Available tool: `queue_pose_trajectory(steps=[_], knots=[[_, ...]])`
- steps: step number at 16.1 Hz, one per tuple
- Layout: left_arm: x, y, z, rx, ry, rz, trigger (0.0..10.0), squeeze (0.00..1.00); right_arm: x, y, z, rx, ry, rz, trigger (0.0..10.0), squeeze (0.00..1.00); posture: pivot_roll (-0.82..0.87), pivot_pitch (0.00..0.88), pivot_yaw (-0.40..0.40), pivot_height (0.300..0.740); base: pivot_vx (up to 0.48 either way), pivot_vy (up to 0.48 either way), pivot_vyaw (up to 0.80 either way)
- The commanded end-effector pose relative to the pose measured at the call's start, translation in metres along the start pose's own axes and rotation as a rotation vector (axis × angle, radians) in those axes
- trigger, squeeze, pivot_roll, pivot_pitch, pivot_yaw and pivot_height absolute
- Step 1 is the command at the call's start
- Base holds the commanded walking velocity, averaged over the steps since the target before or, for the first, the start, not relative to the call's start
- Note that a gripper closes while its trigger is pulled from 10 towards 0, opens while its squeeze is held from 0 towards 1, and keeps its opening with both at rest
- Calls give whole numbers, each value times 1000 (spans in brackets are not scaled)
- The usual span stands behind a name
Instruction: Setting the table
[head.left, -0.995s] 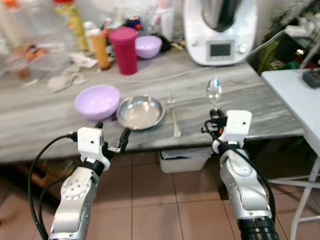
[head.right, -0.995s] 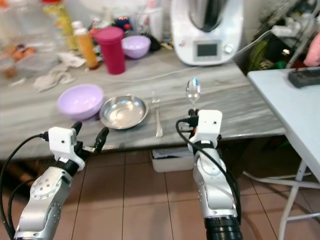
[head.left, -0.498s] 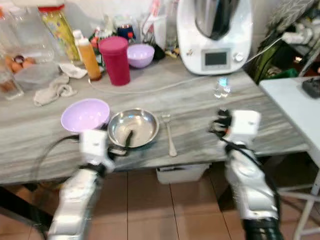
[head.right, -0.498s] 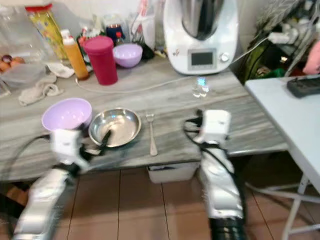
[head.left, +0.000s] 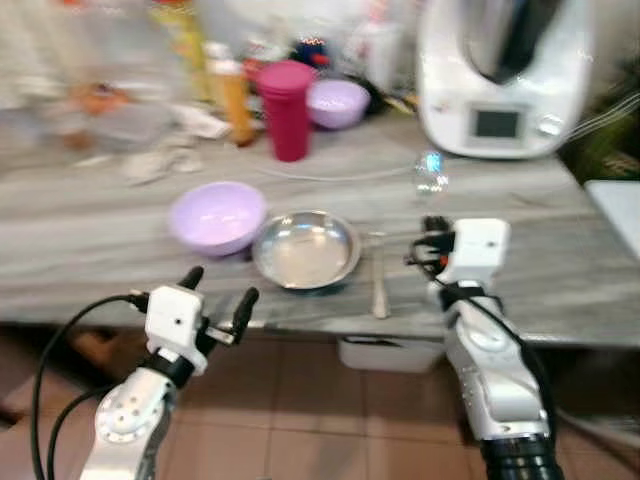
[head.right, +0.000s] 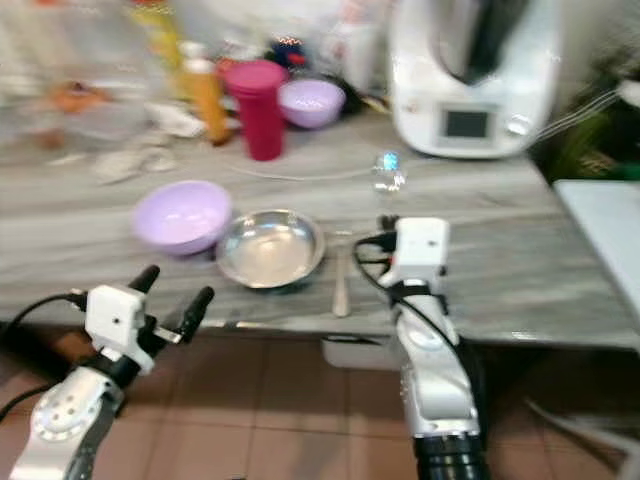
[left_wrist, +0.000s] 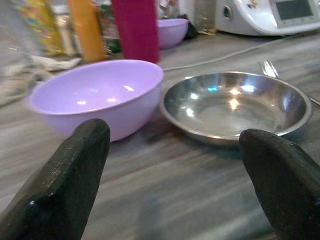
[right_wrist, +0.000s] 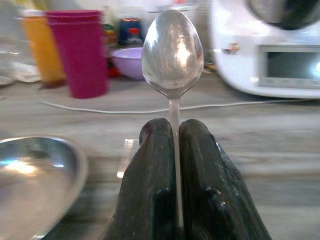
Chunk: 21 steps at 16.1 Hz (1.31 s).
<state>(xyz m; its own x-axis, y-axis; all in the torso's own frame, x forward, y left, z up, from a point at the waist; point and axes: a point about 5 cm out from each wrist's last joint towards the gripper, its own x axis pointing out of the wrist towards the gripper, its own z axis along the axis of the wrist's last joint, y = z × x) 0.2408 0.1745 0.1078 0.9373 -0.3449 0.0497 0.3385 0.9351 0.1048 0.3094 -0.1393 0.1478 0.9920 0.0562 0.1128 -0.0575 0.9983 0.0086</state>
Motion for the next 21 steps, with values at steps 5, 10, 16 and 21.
queue_pose_trajectory(steps=[5,10,16,21], knots=[[5,-3,15,-18,-53,-192,10000,0,-1,-14,-5,21,45,-96,10000,0,-161,98,33,740,0,0,0],[8,-15,16,-35,-66,-265,10000,0,-9,-11,-26,50,168,-109,10000,0,-170,103,36,740,0,0,0],[7,-25,7,-52,-31,-324,10000,0,-10,-6,-42,148,279,-110,10000,0,-173,105,36,740,0,0,0],[8,-30,6,-64,-38,-362,10000,0,-8,-7,-47,172,302,-129,10000,0,-166,104,35,740,0,0,0]])
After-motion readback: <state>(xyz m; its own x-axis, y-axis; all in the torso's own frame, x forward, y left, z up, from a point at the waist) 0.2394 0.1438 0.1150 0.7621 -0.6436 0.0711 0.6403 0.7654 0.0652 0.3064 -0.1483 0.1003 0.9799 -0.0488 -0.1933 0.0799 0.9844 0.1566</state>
